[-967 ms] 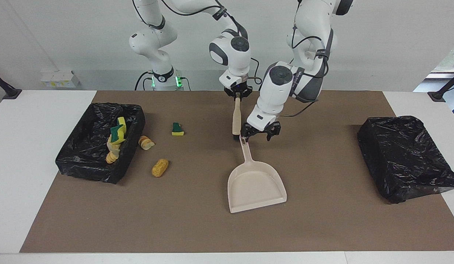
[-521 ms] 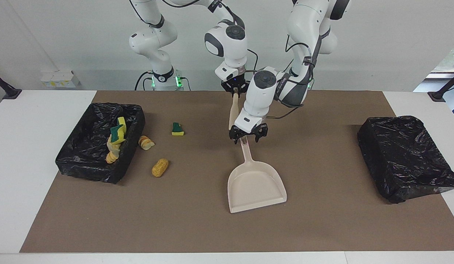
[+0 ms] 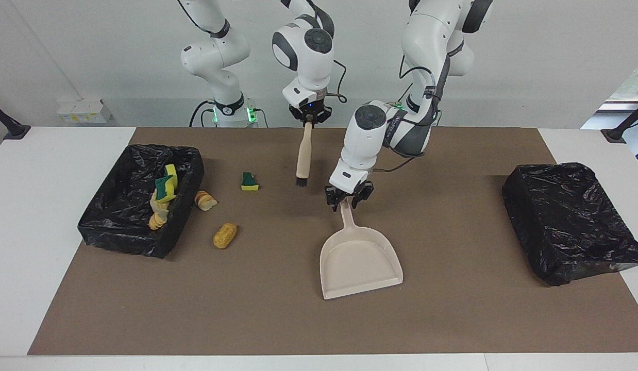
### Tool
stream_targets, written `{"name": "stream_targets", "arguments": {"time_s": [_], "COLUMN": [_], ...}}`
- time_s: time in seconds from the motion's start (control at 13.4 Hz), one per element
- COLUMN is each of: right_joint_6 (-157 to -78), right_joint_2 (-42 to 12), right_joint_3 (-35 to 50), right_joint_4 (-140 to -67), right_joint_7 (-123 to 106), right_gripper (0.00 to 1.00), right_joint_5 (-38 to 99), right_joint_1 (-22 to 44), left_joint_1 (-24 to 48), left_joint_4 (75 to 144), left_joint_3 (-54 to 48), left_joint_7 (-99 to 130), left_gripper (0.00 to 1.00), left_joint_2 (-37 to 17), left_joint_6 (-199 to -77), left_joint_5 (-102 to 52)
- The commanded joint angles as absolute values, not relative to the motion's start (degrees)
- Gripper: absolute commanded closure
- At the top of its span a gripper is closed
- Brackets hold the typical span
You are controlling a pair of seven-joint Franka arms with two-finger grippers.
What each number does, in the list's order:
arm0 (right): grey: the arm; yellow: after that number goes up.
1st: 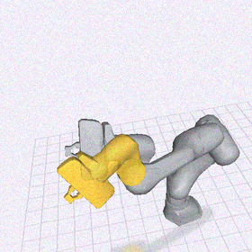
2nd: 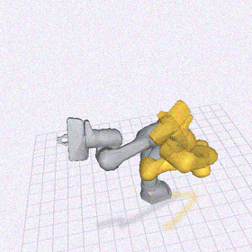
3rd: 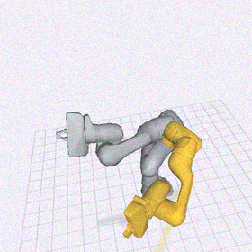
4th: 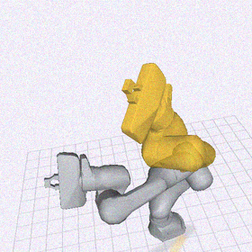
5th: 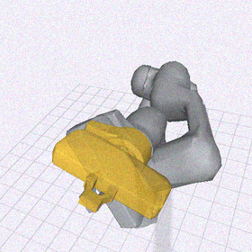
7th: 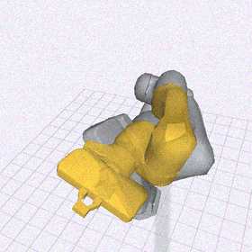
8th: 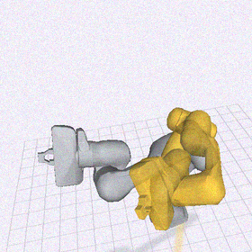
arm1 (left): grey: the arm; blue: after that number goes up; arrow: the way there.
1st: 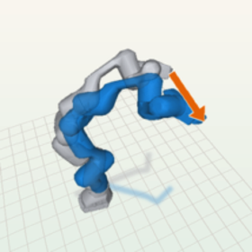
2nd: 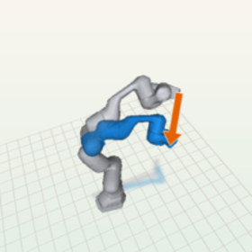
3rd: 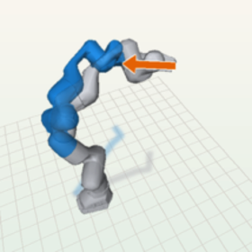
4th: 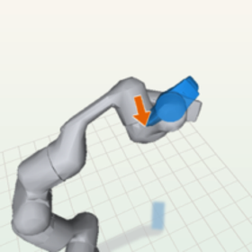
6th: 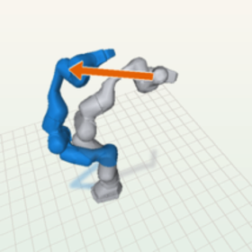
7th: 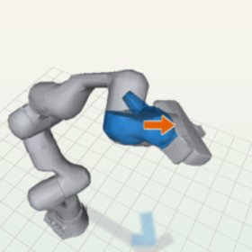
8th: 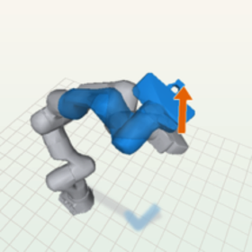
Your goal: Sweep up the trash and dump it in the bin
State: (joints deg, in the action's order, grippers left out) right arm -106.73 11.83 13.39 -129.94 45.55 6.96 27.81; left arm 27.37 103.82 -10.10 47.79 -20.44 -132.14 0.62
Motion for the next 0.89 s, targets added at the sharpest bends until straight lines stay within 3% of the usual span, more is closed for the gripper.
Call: {"name": "stream_targets", "arguments": {"time_s": [0.0, 0.07, 0.45, 0.82], "right_joint_6": [-106.5, -106.5, -106.3, -106.5], "right_joint_2": [12.7, 12.5, 11.5, 12.8], "right_joint_3": [13.7, 13.8, 13.8, 13.8], "right_joint_4": [-131.7, -132.0, -132.6, -136.3], "right_joint_7": [38.1, 36.7, 30.2, 25.5], "right_gripper": [1.00, 1.00, 1.00, 1.00], "right_joint_5": [6.1, 3.9, -8.1, -9.1], "right_joint_1": [19.7, 16.8, 6.3, -1.6], "left_joint_1": [27.5, 27.2, 24.8, 19.2], "left_joint_4": [103.0, 103.0, 102.8, 100.4], "left_joint_3": [-9.6, -9.6, -9.3, -9.2], "left_joint_7": [49.6, 49.5, 45.7, 25.6], "left_gripper": [0.92, 1.00, 1.00, 1.00], "left_joint_2": [-21.2, -21.1, -18.5, -16.9], "left_joint_6": [-133.2, -133.1, -128.9, -117.2], "left_joint_5": [2.0, 2.4, 4.2, 3.3]}}
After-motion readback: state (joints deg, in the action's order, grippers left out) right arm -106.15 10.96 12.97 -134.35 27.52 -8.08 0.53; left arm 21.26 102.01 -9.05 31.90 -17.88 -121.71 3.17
